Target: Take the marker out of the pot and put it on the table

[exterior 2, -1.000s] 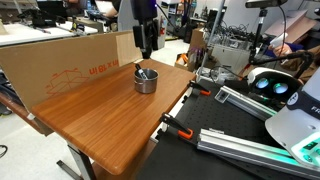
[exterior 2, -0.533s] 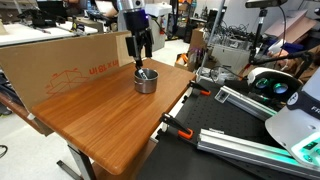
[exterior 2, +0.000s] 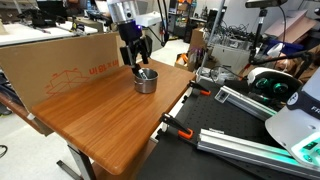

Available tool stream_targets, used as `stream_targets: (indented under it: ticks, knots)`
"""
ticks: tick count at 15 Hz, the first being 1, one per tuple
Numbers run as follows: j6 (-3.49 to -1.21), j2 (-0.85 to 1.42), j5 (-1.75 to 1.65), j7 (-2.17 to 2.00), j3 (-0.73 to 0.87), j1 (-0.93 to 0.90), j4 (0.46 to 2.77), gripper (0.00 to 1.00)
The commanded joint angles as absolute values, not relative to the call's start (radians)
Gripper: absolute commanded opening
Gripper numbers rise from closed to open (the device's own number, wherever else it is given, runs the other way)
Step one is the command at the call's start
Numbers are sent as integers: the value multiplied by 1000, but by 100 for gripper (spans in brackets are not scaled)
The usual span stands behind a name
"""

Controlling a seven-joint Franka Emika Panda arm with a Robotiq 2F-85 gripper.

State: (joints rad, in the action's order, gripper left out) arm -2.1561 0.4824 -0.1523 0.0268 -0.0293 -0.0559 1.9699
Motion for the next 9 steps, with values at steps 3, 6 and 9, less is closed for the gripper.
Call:
stream_targets:
  ticks: [3, 6, 9]
  knots:
    - [-2097, 529, -187, 11, -14, -70, 1894, 49]
    - [-2079, 537, -185, 14, -13, -67, 1878, 27]
    - [-2055, 545, -185, 16, -12, -66, 1861, 3]
